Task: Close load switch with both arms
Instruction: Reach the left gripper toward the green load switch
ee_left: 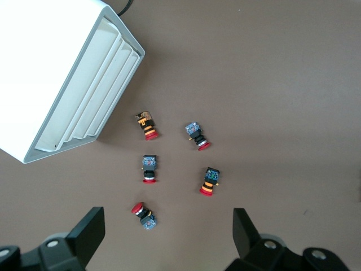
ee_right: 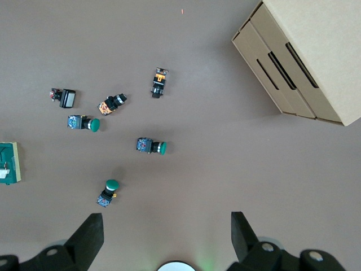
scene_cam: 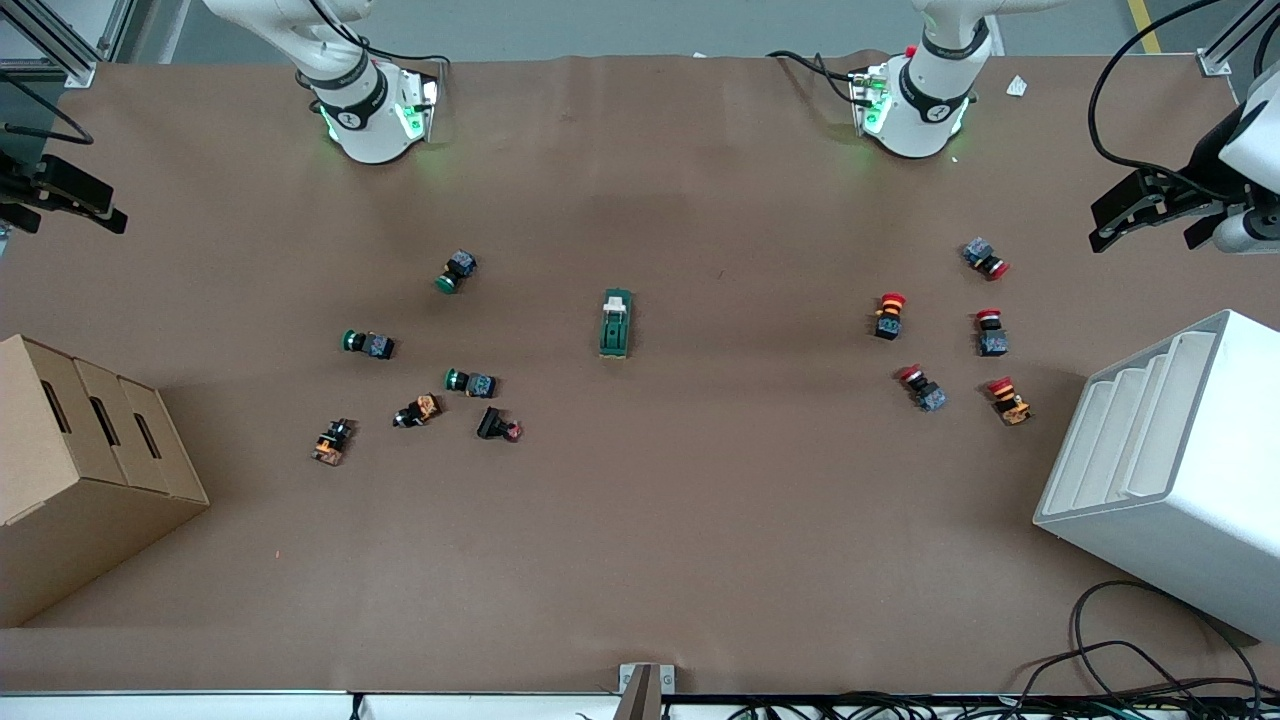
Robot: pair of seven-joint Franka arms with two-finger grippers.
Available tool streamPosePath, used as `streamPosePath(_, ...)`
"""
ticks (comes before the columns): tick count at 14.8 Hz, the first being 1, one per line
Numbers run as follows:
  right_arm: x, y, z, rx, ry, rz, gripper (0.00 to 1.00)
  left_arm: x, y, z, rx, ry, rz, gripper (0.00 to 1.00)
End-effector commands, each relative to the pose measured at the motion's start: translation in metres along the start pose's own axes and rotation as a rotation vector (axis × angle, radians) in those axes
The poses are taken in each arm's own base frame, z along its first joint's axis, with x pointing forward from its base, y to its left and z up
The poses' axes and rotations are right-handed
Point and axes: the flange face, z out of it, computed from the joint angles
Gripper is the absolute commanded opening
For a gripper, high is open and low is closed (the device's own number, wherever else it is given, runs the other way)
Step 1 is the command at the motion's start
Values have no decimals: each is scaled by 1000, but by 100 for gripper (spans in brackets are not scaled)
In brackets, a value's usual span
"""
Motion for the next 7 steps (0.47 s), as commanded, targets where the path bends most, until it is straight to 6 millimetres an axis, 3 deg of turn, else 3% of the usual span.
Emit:
streamPosePath(1,-8,-2,-2,-10,8,-10,100,0,1,-5,6,-2,20,100)
streamPosePath(4,-8,-2,-2,-10,8,-10,100,0,12,-4,9,-4,26,100)
streamPosePath(7,-8,-2,-3,-9,11,-9,100,5,60,9,9,0,99,100)
